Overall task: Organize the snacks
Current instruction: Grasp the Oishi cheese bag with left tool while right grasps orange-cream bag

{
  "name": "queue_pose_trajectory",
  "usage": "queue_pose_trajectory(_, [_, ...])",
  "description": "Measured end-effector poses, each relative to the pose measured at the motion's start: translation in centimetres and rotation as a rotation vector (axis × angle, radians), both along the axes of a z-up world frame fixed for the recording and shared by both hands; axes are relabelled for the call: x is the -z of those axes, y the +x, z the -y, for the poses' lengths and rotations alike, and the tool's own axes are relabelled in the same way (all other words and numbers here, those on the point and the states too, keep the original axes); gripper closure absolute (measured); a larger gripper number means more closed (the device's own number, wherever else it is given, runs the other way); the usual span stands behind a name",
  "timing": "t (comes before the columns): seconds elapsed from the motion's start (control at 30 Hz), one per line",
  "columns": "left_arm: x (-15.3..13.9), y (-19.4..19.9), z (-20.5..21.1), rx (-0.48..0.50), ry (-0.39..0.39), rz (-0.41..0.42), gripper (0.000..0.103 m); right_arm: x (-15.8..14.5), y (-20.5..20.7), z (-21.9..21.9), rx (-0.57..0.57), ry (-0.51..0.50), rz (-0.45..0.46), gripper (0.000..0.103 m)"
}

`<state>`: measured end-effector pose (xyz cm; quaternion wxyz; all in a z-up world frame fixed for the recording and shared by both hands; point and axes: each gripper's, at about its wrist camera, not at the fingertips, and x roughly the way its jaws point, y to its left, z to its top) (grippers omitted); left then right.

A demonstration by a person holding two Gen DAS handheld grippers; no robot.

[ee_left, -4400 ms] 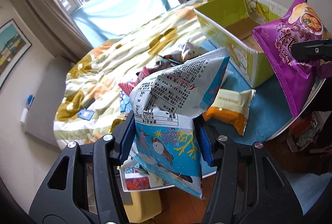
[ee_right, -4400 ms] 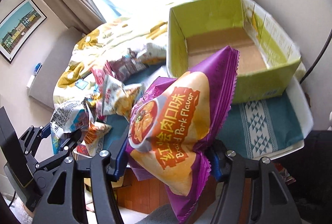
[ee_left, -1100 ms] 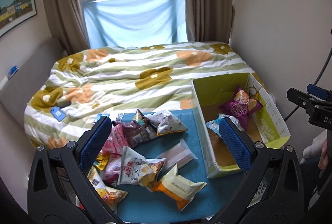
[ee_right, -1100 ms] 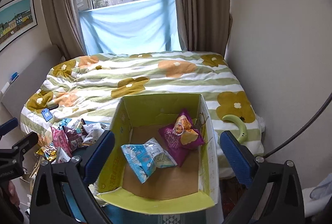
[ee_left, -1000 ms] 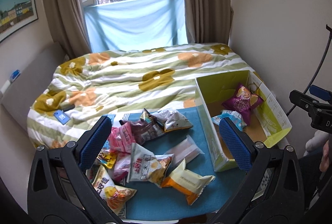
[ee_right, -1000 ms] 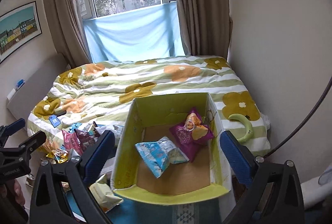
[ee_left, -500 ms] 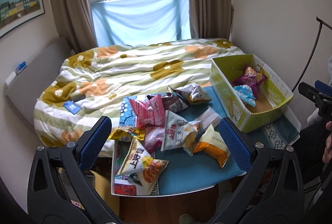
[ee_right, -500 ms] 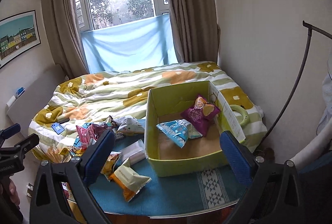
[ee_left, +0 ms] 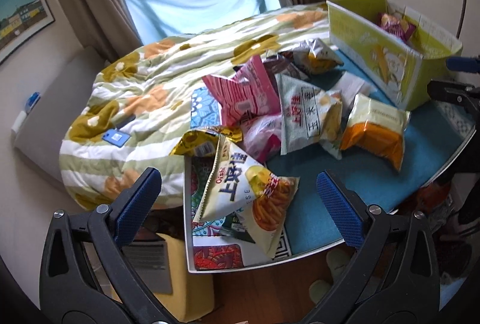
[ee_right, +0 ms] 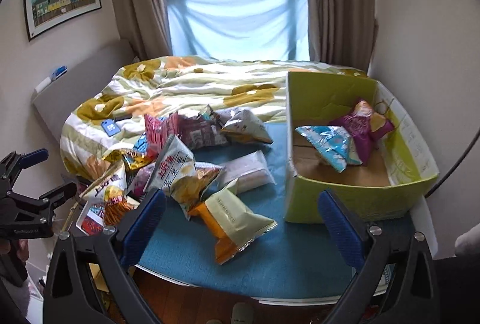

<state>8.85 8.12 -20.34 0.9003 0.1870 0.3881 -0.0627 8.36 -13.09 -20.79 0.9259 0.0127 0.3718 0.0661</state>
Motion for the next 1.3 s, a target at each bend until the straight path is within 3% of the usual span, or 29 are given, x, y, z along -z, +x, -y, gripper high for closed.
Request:
queue_pose_trajectory(0.13, [4.4, 1.9, 0.4, 0.024, 0.097, -0.074, 0.000, 3.3, 2.1, -1.2, -0.072, -0.034, -0.049, 0.002])
queue_pose_trajectory(0.23, [6.7, 3.5, -0.2, 0.011, 0.115, -0.122, 0.000, 4.8, 3.0, -2.2, -0.131, -0.095, -0.059, 0.002])
queue_pose_trajectory(0.5, [9.4, 6.2, -1.4, -0.005, 0.001, -0.222, 0.001, 8.8, 5.0, -4.5, -0.277, -0.255, -0.094, 0.002])
queue_pose_trajectory(0.6, [10.0, 6.5, -1.1, 0.008, -0.018, -0.231, 0.001, 9.9, 5.5, -4.5, -0.297, -0.261, -0.115, 0.002])
queue_pose_trajectory(0.67, [10.3, 6.5, -1.1, 0.012, -0.032, -0.234, 0.008, 10.3, 5.8, -4.4, -0.304, -0.255, -0.128, 0.003])
queue_pose_trajectory(0.7, [10.4, 6.6, -1.1, 0.008, -0.039, -0.242, 0.019, 10.5, 6.0, -4.3, -0.305, -0.253, -0.132, 0.003])
queue_pose_trajectory(0.9, [10.2, 6.7, -1.4, -0.020, -0.071, -0.253, 0.027, 11.4, 6.7, -4.4, -0.323, -0.238, -0.159, 0.006])
queue_pose_trajectory(1.2, [9.9, 6.3, -1.8, -0.054, -0.107, -0.266, 0.030, 12.6, 7.7, -4.6, -0.338, -0.227, -0.195, 0.019])
queue_pose_trajectory(1.27, [9.9, 6.1, -1.7, -0.058, -0.113, -0.268, 0.030, 12.7, 7.9, -4.4, -0.344, -0.230, -0.203, 0.029])
queue_pose_trajectory(1.3, [9.9, 6.0, -1.7, -0.060, -0.115, -0.268, 0.030, 12.7, 7.9, -4.4, -0.348, -0.228, -0.205, 0.029])
